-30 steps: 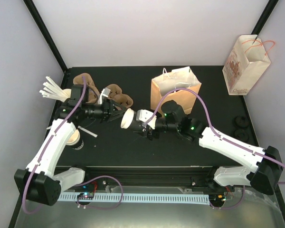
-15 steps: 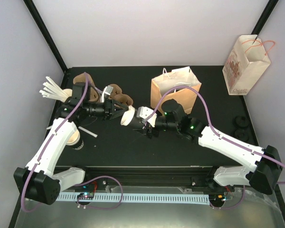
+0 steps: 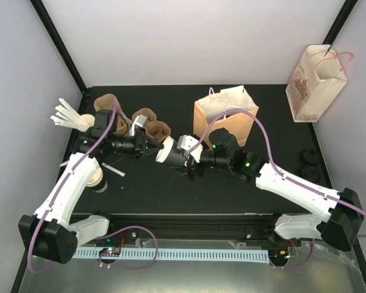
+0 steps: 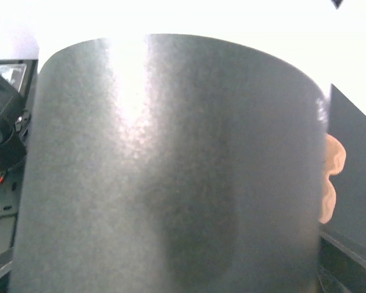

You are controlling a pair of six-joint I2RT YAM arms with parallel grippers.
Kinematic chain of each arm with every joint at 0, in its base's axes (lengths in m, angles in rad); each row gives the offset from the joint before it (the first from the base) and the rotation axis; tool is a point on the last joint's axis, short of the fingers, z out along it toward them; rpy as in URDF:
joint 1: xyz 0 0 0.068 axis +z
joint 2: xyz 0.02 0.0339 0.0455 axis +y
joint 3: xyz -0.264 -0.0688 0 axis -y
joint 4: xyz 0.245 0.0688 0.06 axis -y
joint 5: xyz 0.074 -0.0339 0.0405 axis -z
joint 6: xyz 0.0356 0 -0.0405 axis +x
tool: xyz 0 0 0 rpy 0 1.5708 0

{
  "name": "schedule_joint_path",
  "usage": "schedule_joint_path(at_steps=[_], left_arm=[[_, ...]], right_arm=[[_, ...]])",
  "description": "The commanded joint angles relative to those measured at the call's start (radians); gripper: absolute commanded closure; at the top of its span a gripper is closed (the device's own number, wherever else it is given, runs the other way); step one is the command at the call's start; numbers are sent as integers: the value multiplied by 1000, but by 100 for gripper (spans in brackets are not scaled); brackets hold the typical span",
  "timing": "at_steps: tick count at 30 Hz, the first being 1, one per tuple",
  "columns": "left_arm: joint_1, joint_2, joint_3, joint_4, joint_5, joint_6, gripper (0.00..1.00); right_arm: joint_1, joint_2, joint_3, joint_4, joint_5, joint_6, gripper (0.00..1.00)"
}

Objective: Pack the takeout coffee

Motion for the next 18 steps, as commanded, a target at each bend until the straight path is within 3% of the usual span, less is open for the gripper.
schedule_joint_path(at_steps=[1,7,13,18], left_arm=[[-23,16,53,-158,-12,139,98],[-38,97,174,-415,-369,313,98],[-84,133,161,-353,-508,303,98],[-188,203,166,-293,-694,308,98]], right_arm=[[2,-34,-27,87,82,14,1],[2,-127,-99,0,197,7,0],[0,-239,-188,-86,285,28,0],[-37,-239,-131,-269,430,226,0]])
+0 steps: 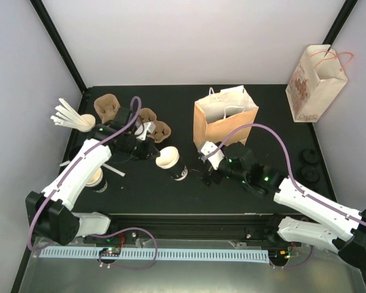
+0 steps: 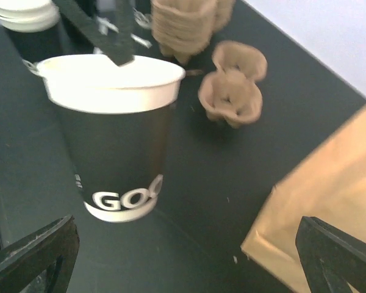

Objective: Pack the takeout coffee

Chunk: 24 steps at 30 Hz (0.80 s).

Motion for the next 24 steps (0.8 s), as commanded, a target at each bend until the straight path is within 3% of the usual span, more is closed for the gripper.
schedule_joint_path(at_steps=[1,6,9,15,19,24], left_arm=[[-96,67,28,50,-236,34,98],[-196,112,20,105,-408,67,99],[-243,120,10,148,-487,90,99],[-301,124,-23,255,-603,128,98],[-325,125,-76,324,-636,145,98],[-331,141,-120,363,-653,130,95]], right_arm=[[-70,24,93,-241,111,204,0],[-355,100,206,-538,1,366,0],[-485,98,226,-639,77,497,0],[-666,98,198,-692,120,666,0],[-793,130,196,-691,42,733,0],[-814,150,210,-684,61,790,0]])
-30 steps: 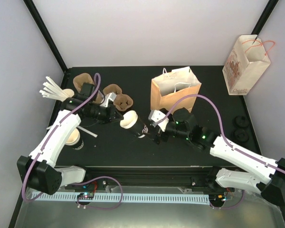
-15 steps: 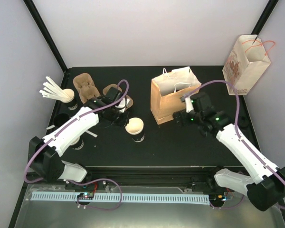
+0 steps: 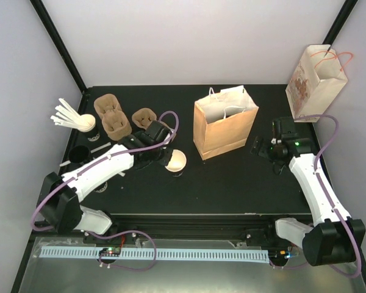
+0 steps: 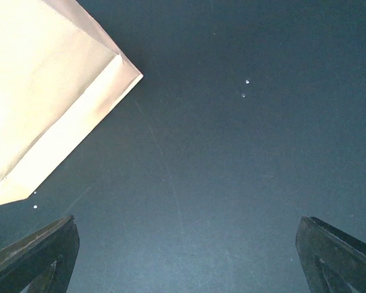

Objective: Pack the takeout coffee

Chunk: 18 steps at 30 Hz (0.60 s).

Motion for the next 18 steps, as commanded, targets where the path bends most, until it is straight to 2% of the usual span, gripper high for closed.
schedule_joint_path(at_steps=[1,5,7,8,11,18], left_arm=[[-7,26,-21,69,-57,3,88],[-6,23,-32,59,-20,-18,48],[-6,-26,-31,56,1,-19,30],[-5,-53,-16,39,0,-22,25],[-4,-130,49,-28,-14,-29,15],[8,-255,117,-89,-9,-45,9]], right_arm=[[-14,21,15,-25,13,99,0],[-37,66,34,-70,38,115,0],[-52,75,43,-74,59,120,0],[-62,75,47,-71,69,121,0],[-98,78,67,-60,105,131,0],[-212,198,204,-83,143,237,0]])
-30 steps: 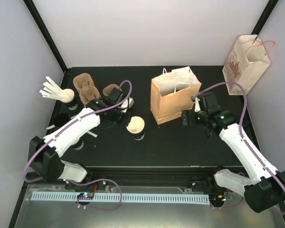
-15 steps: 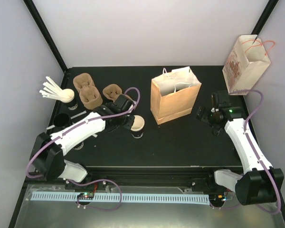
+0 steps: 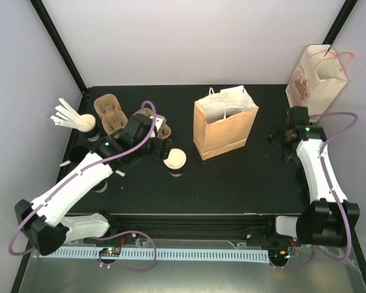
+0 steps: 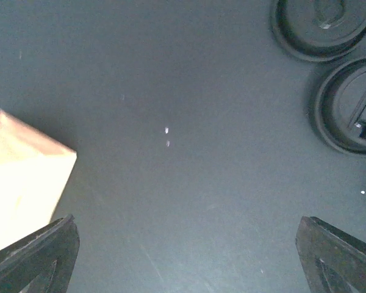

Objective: Pack the takeout coffee

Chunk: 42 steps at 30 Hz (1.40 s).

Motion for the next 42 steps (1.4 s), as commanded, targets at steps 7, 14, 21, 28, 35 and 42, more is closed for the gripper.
schedule_joint_path(at_steps=[7,14,21,28,35,42], left_arm=[[47,-121,54,-48,43,0,1],[73,-69,91,-85,143,18,1],[80,-50,88,-74,205,13,1],[82,-34,85,-77,201,16,1],[94,-24,98,-80,187,29,1],[103,-2,119,-81,172,47,1]], right_arm=[[-98,207,212,-153,232,227,2],[-333,115,31,-117,153,237,1],[-461,106,18,-36,119,186,0],[-460,318,211,-30,99,118,0],[-461,485,320,-11,107,107,0],[-460,621,390,10,64,101,0]])
